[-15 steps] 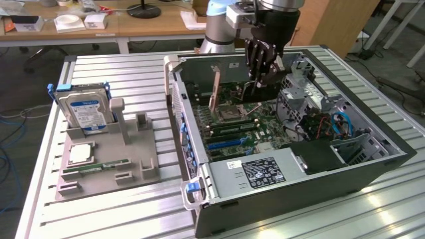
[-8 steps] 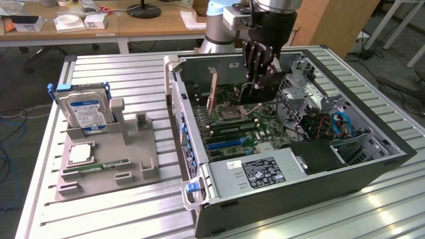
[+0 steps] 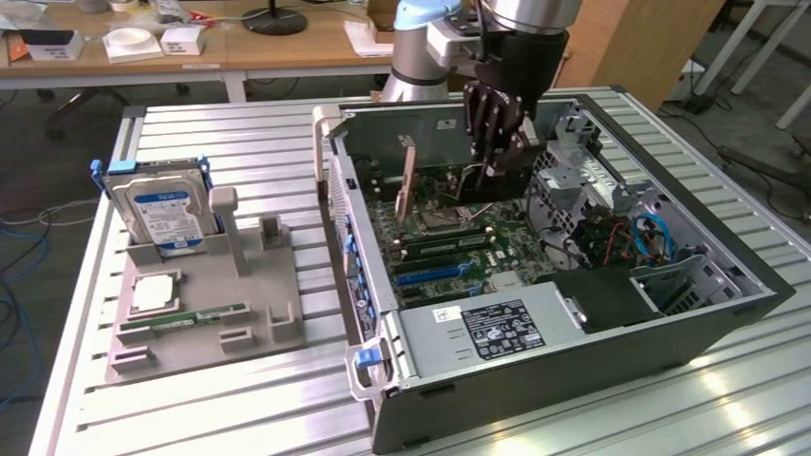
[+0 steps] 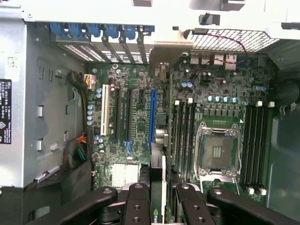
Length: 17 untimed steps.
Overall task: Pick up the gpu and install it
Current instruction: 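Insert the gpu into the slot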
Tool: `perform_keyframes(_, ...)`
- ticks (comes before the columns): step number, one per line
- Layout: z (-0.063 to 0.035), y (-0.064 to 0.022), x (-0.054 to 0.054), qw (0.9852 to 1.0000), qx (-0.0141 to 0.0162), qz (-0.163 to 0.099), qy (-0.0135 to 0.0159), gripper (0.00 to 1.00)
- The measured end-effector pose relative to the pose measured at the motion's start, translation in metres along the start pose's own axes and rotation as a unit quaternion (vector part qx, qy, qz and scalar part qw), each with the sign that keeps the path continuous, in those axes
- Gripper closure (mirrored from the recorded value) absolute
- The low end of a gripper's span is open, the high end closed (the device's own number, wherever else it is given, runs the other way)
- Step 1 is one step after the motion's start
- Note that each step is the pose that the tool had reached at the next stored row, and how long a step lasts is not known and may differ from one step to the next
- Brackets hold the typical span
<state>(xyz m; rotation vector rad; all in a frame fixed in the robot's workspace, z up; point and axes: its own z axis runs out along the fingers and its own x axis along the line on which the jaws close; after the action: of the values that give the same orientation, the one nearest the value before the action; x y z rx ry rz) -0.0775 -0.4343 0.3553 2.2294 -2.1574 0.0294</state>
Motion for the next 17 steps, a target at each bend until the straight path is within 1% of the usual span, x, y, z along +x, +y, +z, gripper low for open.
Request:
perform_keyframes(4,0.0018,0.0024,0.0,1.0,0.0002,0.0,0.0001,0.74)
perform_keyframes(5,0.0021,0.0031,0.0,1.0,0.001,0.0,0.0001,0.74)
perform_keyframes(6,0.0026,0.0038,0.0,1.0,0.0024,0.0,0.0002,0.74)
perform_keyframes(9,0.0048,0.0064,0.0,0.9999,0.0101,0.0,0.0004,0.74)
perform_keyframes(10,0.0056,0.0072,0.0,0.9999,0.0121,0.0,0.0004,0.74)
perform_keyframes(14,0.011,0.0103,-0.001,0.9999,0.0163,0.001,0.0005,0.74)
perform_keyframes(17,0.0143,0.0119,-0.001,0.9998,0.0173,0.003,0.0006,0.74)
